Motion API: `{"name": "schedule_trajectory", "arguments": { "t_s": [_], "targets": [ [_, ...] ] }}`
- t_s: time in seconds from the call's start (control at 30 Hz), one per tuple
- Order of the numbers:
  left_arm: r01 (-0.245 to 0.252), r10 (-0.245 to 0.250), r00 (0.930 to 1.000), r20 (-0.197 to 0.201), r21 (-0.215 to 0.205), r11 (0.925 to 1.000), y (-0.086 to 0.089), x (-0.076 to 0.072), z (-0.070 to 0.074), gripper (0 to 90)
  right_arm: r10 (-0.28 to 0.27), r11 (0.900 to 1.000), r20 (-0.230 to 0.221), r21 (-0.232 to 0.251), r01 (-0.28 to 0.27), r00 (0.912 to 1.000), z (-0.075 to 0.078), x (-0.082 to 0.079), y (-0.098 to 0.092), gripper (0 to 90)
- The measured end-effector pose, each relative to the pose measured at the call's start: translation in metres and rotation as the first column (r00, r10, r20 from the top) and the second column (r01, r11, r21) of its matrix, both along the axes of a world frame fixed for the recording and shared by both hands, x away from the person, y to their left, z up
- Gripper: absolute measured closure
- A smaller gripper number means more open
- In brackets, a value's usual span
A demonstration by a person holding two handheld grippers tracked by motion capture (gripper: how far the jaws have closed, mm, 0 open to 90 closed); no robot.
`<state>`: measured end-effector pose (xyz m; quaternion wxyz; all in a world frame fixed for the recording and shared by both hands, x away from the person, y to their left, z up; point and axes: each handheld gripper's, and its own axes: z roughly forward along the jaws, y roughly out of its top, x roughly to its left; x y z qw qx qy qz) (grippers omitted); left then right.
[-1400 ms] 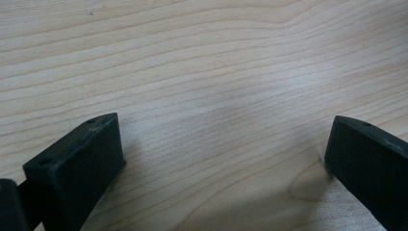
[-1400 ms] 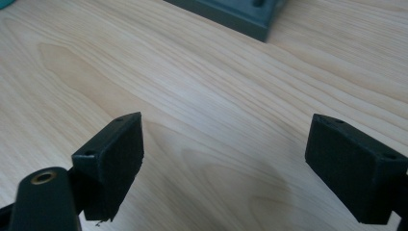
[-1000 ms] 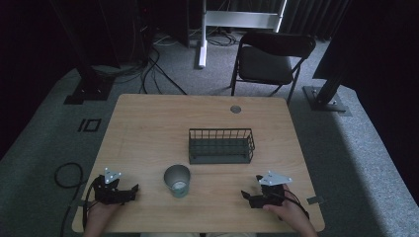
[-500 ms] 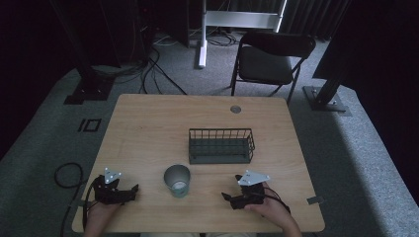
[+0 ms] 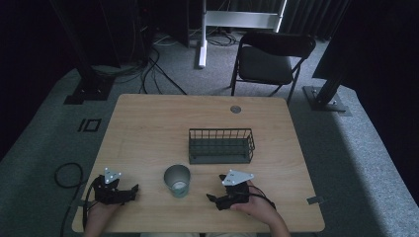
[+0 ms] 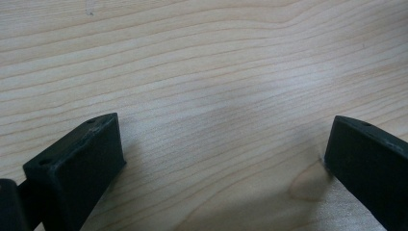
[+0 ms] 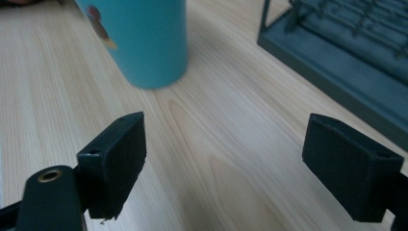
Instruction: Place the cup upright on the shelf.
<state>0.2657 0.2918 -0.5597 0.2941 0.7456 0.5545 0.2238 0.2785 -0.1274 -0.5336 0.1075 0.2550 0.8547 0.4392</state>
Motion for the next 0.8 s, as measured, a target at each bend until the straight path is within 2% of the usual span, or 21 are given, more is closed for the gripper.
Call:
{"name": "schedule_trajectory", "arguments": {
  "t_s": [0.3,0.57,0.8],
  "targets": [
    [0.0,0.0,1.0,0.0,0.0,1.0,0.0,0.0,0.0,0.5,0.056,0.998,0.007,0.027,-0.056,0.9984,0.004,0.001,0.025,15.1],
    [0.0,0.0,1.0,0.0,0.0,1.0,0.0,0.0,0.0,0.5,0.115,0.992,0.02,0.053,-0.116,0.9931,0.008,0.001,0.053,15.1],
    [0.0,0.0,1.0,0.0,0.0,1.0,0.0,0.0,0.0,0.5,0.136,0.987,0.032,0.08,-0.138,0.9901,0.011,0.002,0.071,15.1]
  ]
}}
